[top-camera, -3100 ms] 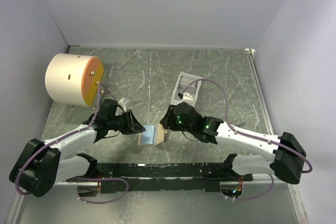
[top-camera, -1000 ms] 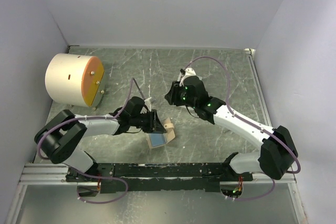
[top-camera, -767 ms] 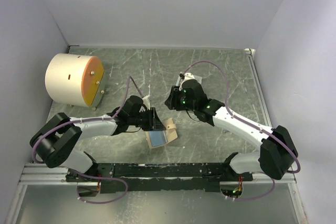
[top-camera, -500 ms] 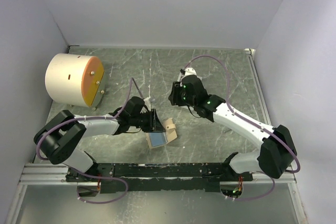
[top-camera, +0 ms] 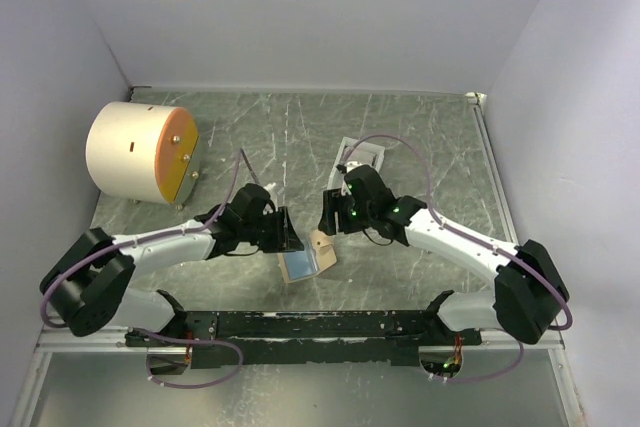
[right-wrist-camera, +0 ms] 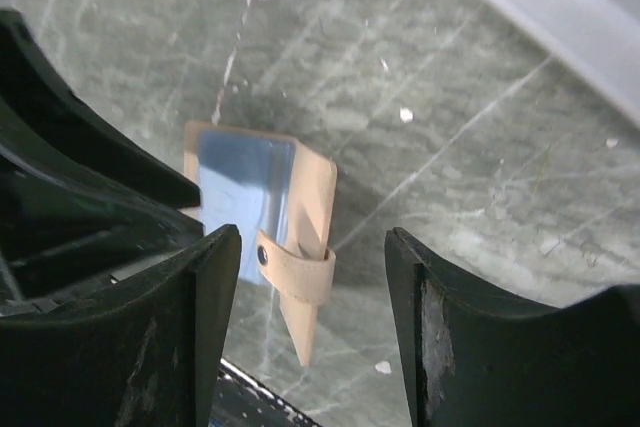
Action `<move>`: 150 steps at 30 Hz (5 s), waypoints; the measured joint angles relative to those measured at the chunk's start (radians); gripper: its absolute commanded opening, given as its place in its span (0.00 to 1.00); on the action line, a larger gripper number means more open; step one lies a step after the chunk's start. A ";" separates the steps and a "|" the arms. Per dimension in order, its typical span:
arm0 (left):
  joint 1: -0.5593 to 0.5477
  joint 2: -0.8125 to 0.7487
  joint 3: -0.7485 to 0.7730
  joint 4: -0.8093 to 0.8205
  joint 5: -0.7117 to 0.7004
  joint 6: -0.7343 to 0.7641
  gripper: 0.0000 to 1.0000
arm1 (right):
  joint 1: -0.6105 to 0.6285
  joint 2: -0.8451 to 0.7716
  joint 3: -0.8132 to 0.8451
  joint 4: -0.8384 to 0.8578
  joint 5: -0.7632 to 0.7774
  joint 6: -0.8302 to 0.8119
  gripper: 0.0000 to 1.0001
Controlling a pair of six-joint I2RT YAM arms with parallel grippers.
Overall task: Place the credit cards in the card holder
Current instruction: Turn over the card holder at the center of the board, then pick up the credit card from the storage box.
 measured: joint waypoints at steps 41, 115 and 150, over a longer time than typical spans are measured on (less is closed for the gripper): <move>0.008 -0.196 -0.121 -0.107 -0.132 -0.037 0.68 | 0.153 0.006 -0.373 0.346 0.000 0.364 0.19; 0.009 -0.068 -0.166 0.255 0.098 -0.147 0.68 | 0.192 -0.031 -0.403 0.383 0.052 0.386 0.56; -0.027 -0.360 -0.061 -0.134 -0.199 -0.049 0.66 | 0.101 -0.039 0.066 0.064 0.606 -0.160 0.54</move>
